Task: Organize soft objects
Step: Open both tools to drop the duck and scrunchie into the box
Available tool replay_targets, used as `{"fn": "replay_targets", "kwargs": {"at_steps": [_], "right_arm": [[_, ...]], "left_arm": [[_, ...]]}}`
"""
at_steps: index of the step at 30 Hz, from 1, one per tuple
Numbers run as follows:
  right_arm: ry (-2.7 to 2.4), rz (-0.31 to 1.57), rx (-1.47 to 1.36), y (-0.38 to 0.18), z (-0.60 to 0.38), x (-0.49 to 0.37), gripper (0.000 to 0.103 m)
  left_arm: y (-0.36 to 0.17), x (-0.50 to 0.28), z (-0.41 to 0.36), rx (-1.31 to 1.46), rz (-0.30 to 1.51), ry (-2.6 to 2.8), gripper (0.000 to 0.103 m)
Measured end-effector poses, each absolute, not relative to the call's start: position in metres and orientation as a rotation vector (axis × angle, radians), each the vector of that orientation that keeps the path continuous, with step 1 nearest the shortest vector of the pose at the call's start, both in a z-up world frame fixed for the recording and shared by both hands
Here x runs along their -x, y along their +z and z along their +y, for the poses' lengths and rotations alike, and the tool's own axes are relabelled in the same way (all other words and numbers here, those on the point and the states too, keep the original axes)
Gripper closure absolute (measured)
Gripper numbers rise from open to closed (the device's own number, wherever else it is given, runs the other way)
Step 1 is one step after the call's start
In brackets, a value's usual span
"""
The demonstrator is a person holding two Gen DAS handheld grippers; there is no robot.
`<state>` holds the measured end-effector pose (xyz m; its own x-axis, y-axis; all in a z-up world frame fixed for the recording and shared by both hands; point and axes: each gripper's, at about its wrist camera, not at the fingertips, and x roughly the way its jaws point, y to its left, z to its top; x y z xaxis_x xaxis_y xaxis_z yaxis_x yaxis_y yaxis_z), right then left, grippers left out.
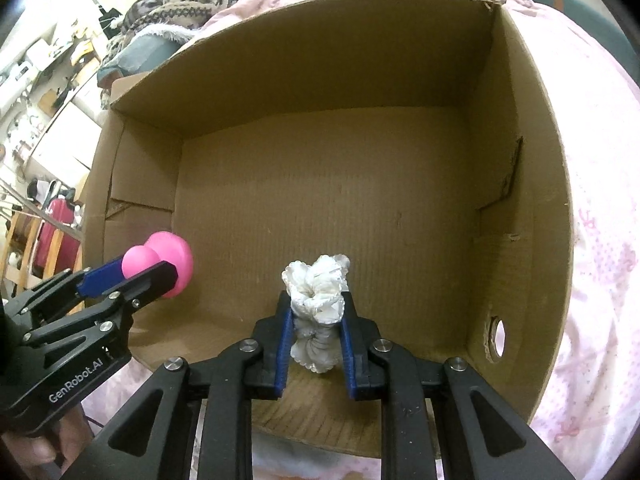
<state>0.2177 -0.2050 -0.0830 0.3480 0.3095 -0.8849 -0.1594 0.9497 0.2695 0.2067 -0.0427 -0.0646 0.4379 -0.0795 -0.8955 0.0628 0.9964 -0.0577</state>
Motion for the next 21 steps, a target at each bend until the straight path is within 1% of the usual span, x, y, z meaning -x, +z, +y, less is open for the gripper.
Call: {"fn": "replay_targets", "kwargs": {"at_steps": [6, 8, 12, 13, 14, 15, 21], "right_arm": [[0.298, 1.16, -0.158, -0.079, -0.209, -0.217, 0.081], [0.303, 1.156, -0.161, -0.078, -0.208, -0.218, 0.08], [0.3, 1.148, -0.168, -0.078, -0.21, -0.216, 0.069], [0.3, 1.146, -0.175, -0.077, -0.211, -0.216, 0.067], [0.297, 1.141, -0.181, -0.077, -0.212, -0.216, 0.05], [0.288, 1.134, -0.183, -0.076, -0.213, -0.216, 0.037], [0.304, 1.09, -0.185, -0.069, -0.213, -0.215, 0.036]], "left_arm": [[-0.061, -0.209, -0.04, 0.023, 1.113, -0.097, 0.067], [-0.06, -0.208, -0.039, 0.022, 1.111, -0.099, 0.065], [-0.059, -0.208, -0.038, 0.03, 1.11, -0.105, 0.043], [-0.059, -0.208, -0.037, 0.03, 1.109, -0.106, 0.04], [-0.058, -0.208, -0.037, 0.031, 1.112, -0.108, 0.036], [-0.058, -0.208, -0.036, 0.034, 1.114, -0.111, 0.033], [-0.048, -0.208, -0.035, 0.05, 1.103, -0.124, 0.032]]}}
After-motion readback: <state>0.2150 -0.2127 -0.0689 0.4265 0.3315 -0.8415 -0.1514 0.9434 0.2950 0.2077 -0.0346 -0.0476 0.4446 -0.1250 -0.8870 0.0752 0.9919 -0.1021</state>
